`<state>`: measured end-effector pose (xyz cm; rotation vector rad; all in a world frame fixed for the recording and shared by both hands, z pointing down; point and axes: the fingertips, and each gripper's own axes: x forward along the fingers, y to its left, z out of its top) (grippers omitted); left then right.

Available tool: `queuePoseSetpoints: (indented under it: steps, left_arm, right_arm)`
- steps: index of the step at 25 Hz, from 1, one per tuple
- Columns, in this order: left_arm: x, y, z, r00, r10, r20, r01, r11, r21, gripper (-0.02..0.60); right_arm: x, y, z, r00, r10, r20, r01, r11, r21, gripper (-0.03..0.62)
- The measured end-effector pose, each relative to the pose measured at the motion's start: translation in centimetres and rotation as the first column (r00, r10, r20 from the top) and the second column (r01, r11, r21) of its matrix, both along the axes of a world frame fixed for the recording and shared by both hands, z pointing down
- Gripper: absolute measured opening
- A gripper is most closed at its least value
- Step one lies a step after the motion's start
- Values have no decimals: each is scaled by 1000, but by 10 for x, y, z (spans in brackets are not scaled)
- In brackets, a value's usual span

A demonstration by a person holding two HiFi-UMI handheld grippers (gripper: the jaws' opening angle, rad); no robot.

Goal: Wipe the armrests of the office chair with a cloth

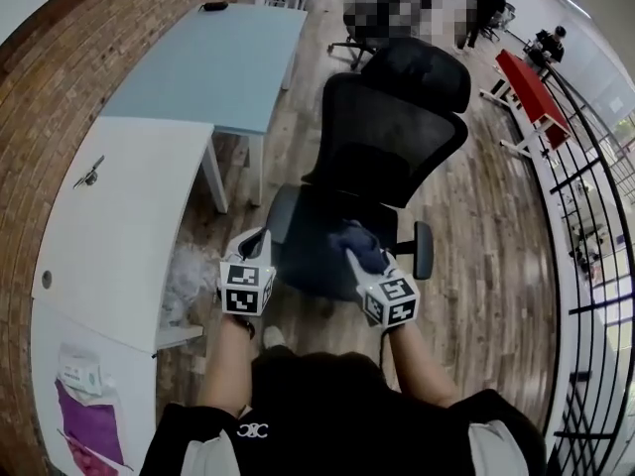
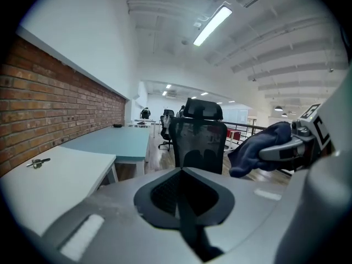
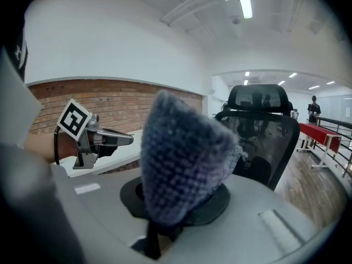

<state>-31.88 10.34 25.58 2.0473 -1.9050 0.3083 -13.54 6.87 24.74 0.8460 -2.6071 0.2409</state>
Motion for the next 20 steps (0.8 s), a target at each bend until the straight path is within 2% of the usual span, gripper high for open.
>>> queuePoseSetpoints:
  steps: [5,10,20]
  left_arm:
    - [-31,-2,31,998,-39,-51,36,997,-68,6]
    - [-48,-6,67,993,-84,-78,72,988,-137,6]
    - [-76,-23,131,971,-219,-98,193,955,-225,5]
  right_arm:
    - [-15,-7,30,996,-36,-82,32,998,-58,58]
    - [-32,-37,61,994,-59,-95,47,991,-123,58]
    - [-99,-118,162,952,-255,-171,202,940,-274,58]
